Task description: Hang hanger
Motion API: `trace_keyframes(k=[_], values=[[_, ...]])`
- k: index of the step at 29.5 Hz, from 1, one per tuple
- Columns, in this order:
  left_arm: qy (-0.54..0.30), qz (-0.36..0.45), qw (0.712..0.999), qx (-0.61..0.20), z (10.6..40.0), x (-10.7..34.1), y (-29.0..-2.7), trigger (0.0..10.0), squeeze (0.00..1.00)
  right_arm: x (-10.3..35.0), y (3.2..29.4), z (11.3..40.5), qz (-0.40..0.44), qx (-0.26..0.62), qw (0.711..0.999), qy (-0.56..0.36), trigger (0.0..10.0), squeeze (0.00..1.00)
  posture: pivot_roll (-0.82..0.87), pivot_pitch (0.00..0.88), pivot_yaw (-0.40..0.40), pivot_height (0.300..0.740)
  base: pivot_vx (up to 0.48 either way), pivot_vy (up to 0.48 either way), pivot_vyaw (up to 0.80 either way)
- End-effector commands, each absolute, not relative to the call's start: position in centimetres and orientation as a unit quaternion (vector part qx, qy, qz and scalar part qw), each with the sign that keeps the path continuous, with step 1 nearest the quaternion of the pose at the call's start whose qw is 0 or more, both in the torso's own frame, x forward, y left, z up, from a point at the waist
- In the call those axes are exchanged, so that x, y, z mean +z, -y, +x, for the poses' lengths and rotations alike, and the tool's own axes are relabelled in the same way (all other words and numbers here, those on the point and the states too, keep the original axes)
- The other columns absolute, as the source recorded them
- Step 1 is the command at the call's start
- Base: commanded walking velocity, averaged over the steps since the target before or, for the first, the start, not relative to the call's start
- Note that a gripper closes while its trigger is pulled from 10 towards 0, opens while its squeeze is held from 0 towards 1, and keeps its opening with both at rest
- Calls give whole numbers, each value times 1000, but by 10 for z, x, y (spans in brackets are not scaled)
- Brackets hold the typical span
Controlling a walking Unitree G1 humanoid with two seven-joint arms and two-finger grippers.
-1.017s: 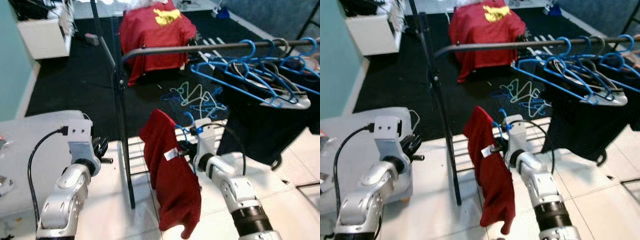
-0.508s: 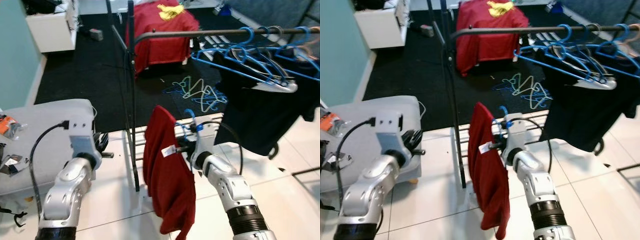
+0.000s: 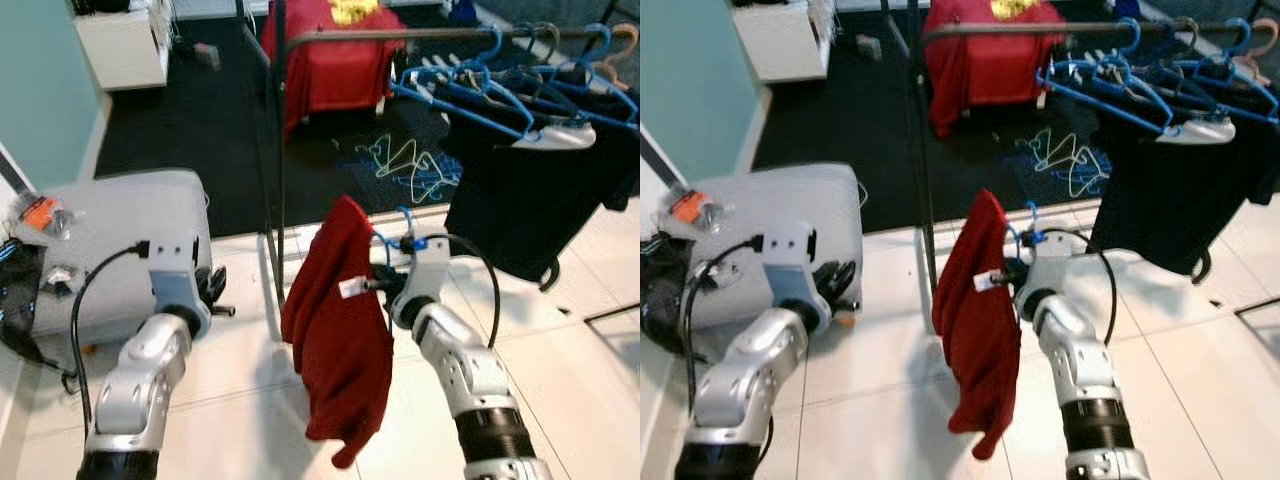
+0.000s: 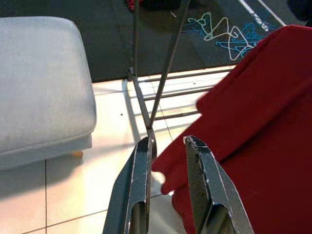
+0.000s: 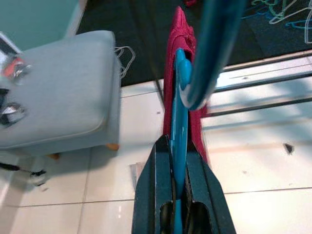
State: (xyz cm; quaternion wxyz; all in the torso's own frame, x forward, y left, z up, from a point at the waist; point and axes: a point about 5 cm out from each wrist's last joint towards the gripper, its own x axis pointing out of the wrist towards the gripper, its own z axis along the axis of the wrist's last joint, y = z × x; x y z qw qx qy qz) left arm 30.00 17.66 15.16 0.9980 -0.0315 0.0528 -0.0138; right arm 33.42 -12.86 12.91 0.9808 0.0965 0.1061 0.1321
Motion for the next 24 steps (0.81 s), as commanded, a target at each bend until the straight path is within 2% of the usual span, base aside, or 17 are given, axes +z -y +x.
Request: trace_keyframes(k=[1,12,24], values=[[-69,-34,997,-14,298,144,-177,10000,0,133,126,334,102,137,981,-94,10000,0,30,111,-24,740,-266,0,0],[-87,-15,996,-24,297,141,-171,10000,0,130,125,333,105,135,981,-97,10000,0,33,94,-17,740,-48,0,0],[-97,1,995,-17,296,140,-177,10000,0,124,128,329,114,126,980,-103,10000,0,42,88,5,740,0,0,0]])
